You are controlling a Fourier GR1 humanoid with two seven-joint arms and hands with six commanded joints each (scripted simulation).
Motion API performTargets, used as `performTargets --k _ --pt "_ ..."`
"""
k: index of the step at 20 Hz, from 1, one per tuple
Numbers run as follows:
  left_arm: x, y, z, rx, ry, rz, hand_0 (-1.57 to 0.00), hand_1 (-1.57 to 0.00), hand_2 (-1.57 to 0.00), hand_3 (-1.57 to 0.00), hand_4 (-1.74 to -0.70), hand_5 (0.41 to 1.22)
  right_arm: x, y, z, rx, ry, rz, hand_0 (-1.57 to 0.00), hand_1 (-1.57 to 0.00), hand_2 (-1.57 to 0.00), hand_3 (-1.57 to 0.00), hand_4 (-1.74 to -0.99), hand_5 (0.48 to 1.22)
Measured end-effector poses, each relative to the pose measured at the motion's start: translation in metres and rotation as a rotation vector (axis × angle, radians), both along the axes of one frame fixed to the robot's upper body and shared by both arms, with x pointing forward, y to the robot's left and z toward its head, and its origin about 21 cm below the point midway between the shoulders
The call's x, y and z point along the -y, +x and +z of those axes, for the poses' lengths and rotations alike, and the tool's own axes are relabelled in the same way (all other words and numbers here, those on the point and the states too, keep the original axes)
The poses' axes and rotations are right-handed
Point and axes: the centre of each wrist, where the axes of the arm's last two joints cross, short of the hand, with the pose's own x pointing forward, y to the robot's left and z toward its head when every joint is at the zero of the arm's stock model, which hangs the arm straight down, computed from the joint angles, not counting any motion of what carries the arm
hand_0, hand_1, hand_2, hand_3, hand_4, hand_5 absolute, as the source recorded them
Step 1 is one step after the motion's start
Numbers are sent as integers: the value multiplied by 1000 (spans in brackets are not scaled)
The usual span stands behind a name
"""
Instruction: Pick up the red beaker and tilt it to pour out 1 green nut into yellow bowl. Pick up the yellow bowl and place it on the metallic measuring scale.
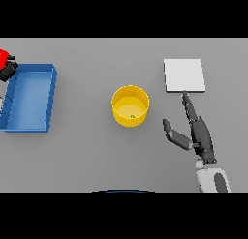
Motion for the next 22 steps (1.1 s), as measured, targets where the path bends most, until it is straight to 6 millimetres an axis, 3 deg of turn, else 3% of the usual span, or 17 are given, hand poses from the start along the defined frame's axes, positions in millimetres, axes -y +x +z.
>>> performTargets --k 2,4,5,7,10,12,15,19,22 --pt "0 -6 -4 -23 -14 30 -1571 -1571 -1571 -1571 -1741 925 -3 2 4 8 12 0 1 1 1 1 -1157 671" --pt "0 -13 -3 -35 -33 42 -1571 -1571 -1526 -1525 -1521 818 -4 2 2 -8 19 2 1 1 1 1 -1155 670" --pt "0 -16 0 -46 -32 26 -1469 -1344 -1276 -1318 -1369 774 -3 -1 2 -2 19 4 1 1 1 1 -1153 670" --pt "0 -24 6 -59 -48 -85 -940 -860 -817 -843 -1126 705 -2 2 4 -15 14 -5 1 1 1 1 -1149 670" --pt "-3 -29 8 -119 -99 -154 -481 -440 -418 -431 -915 651 -5 -1 2 0 24 5 1 1 1 1 -1155 670" --pt "-5 -27 13 -163 -41 -170 -307 -281 -267 -276 -843 632 -3 2 2 -10 20 -8 1 1 1 1 -1155 670" --pt "-4 -30 2 -220 20 -165 -157 -143 -136 -141 -801 627 -3 0 3 6 -12 -13 1 1 1 1 -1158 665" --pt "-1 -26 5 -142 39 -181 -64 -58 -55 -57 -778 633 -9 7 8 -4 -29 -22 1 1 1 1 -1131 631" --pt "2 -25 3 -87 -8 -196 -32 -29 -28 -29 -786 652 -9 7 10 7 -142 41 1 1 1 1 -1080 662"
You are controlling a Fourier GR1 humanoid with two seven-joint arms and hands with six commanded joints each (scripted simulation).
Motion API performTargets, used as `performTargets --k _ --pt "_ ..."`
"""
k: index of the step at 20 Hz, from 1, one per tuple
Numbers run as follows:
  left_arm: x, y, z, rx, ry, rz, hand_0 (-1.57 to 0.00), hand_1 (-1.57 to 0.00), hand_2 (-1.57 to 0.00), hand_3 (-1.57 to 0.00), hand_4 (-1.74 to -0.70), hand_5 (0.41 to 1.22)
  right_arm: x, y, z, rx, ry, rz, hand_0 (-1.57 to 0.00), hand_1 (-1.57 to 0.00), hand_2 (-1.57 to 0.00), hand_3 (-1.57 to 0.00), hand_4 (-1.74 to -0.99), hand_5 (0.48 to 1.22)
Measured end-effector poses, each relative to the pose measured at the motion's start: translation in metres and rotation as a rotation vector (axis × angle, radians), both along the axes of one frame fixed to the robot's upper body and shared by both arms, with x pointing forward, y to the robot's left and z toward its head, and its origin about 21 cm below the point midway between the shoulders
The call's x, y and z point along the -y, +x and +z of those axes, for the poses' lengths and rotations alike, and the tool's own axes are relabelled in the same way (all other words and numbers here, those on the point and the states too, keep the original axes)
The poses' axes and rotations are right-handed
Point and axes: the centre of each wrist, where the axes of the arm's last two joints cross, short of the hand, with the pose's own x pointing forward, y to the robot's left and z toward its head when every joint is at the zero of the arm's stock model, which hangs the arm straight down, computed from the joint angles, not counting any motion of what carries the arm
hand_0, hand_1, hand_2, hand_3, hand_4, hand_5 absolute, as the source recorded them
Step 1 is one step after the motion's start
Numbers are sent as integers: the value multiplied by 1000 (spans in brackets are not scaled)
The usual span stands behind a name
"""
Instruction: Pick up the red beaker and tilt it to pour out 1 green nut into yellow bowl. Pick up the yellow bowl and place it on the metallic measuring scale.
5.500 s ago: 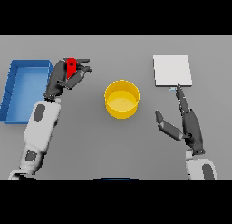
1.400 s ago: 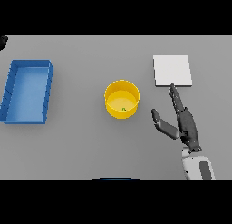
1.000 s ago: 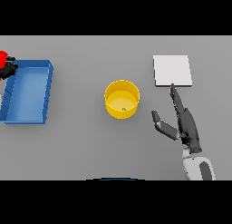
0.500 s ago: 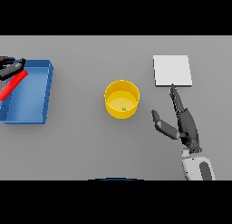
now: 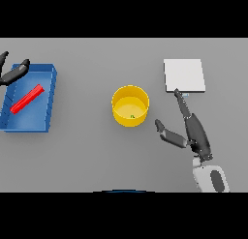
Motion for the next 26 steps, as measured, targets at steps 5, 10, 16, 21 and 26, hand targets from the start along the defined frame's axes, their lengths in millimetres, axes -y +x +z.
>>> performTargets --k 5,10,16,21,26 --pt "7 -6 0 30 -43 -15 -10 -9 -8 -9 -802 678 2 31 26 6 -367 157 1 1 1 1 -1132 631" --pt "12 -5 -2 8 -57 -18 -3 -2 -2 -2 -812 688 -17 60 44 106 -713 379 1 1 1 1 -1157 635" --pt "6 -8 -1 16 -55 -29 0 0 0 0 -806 695 -41 82 47 146 -950 580 1 1 1 1 -1153 639" --pt "5 -9 2 15 -57 -22 1 1 1 1 -809 693 -57 100 41 116 -1055 695 1 1 1 1 -1157 652" --pt "-1 -10 -1 11 -40 -15 1 1 1 1 -805 702 -79 110 41 72 -1163 781 1 1 1 1 -1168 673"
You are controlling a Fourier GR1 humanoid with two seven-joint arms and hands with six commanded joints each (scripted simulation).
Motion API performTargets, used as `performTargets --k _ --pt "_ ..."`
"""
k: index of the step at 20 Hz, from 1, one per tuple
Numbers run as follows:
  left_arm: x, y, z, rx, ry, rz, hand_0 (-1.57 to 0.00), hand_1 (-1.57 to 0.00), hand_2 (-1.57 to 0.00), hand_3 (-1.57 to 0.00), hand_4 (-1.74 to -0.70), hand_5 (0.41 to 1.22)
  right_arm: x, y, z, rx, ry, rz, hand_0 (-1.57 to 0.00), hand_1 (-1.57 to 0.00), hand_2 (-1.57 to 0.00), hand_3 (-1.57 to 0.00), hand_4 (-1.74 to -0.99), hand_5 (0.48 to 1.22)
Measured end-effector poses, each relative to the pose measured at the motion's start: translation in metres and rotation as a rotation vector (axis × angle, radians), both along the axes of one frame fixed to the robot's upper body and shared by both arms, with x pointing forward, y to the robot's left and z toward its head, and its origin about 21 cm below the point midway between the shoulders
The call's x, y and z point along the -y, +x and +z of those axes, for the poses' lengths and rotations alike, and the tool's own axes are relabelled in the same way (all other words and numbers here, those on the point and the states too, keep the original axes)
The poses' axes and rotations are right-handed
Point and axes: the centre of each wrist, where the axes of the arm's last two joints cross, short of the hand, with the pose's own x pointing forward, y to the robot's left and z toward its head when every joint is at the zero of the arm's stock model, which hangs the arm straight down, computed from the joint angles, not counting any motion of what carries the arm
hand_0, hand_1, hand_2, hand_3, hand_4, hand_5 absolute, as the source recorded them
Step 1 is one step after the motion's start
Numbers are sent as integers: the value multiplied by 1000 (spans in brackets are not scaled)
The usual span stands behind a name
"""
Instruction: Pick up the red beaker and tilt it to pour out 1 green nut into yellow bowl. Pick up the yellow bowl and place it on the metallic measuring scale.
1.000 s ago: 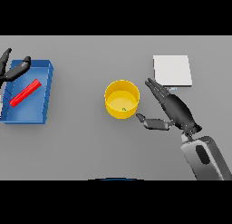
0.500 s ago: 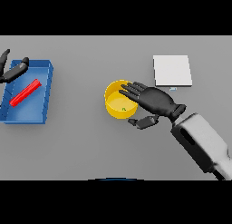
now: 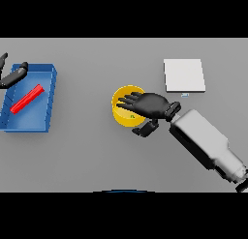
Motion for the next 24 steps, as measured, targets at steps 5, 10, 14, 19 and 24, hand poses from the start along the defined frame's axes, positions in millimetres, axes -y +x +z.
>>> performTargets --k 5,10,14,19,24 --pt "0 2 -2 -7 -5 -14 1 1 1 1 -797 704 -6 11 -6 -20 -83 -1 1 1 1 -8 -1186 684" --pt "0 1 0 -7 15 -12 1 1 1 1 -791 712 -11 13 -16 -51 -107 -14 -48 -60 -88 -130 -1261 809" --pt "3 5 -1 -3 2 -21 1 1 1 1 -788 710 -13 13 -18 -48 -85 17 -857 -826 -789 -679 -1492 1052" --pt "-4 4 0 -12 19 -14 1 1 1 1 -784 711 -7 13 -13 -74 -77 41 -1337 -1327 -1246 -1066 -1658 1166" --pt "1 4 1 -2 4 -34 1 1 1 1 -786 704 -8 12 -6 -86 -89 20 -1494 -1491 -1362 -1198 -1714 1203"
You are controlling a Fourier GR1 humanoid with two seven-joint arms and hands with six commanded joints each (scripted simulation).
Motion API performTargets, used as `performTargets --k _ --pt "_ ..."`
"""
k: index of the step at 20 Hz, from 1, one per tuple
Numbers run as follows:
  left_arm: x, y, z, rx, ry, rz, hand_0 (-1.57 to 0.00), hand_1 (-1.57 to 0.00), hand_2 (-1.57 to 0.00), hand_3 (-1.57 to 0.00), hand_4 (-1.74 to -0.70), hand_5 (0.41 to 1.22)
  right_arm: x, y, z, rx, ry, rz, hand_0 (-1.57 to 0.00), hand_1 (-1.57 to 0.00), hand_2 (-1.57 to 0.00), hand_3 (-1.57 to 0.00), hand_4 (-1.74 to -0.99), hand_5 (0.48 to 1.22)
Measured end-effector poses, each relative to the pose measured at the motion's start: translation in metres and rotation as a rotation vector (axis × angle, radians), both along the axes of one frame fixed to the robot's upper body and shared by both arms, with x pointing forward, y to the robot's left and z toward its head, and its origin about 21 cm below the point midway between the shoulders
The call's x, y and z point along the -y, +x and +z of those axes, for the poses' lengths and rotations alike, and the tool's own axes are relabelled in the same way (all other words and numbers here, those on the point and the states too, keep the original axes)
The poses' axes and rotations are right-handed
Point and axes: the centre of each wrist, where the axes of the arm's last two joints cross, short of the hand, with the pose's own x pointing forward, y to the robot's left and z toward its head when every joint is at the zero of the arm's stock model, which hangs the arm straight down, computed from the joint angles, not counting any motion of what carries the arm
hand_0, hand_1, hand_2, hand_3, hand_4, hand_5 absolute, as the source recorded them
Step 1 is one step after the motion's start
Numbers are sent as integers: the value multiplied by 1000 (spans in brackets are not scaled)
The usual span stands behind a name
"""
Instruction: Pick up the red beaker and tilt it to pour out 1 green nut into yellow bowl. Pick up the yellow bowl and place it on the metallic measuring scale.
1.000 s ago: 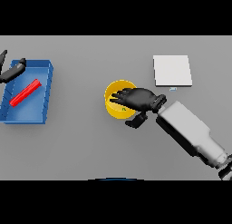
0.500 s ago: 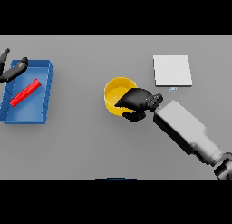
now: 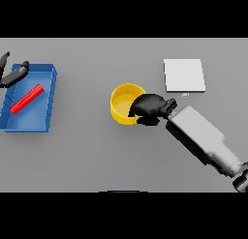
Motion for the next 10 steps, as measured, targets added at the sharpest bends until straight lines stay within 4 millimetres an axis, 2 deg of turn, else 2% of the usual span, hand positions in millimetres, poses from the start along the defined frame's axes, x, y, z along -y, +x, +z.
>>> performTargets --k 4,7,8,10 --pt "0 -4 -2 3 18 10 1 1 1 1 -774 706 1 0 18 20 1 -13 -1540 -1538 -1447 -1165 -1730 1214" --pt "0 -3 1 2 19 9 1 1 1 1 -776 702 5 0 42 39 10 -28 -1555 -1554 -1491 -1153 -1735 1217" --pt "-2 -2 3 5 8 11 1 1 1 1 -780 702 13 2 50 45 4 -34 -1558 -1558 -1451 -1204 -1736 1218" --pt "-3 -1 4 5 0 0 1 1 1 1 -788 702 20 2 59 81 -12 -75 -1563 -1562 -1447 -1199 -1738 1219"
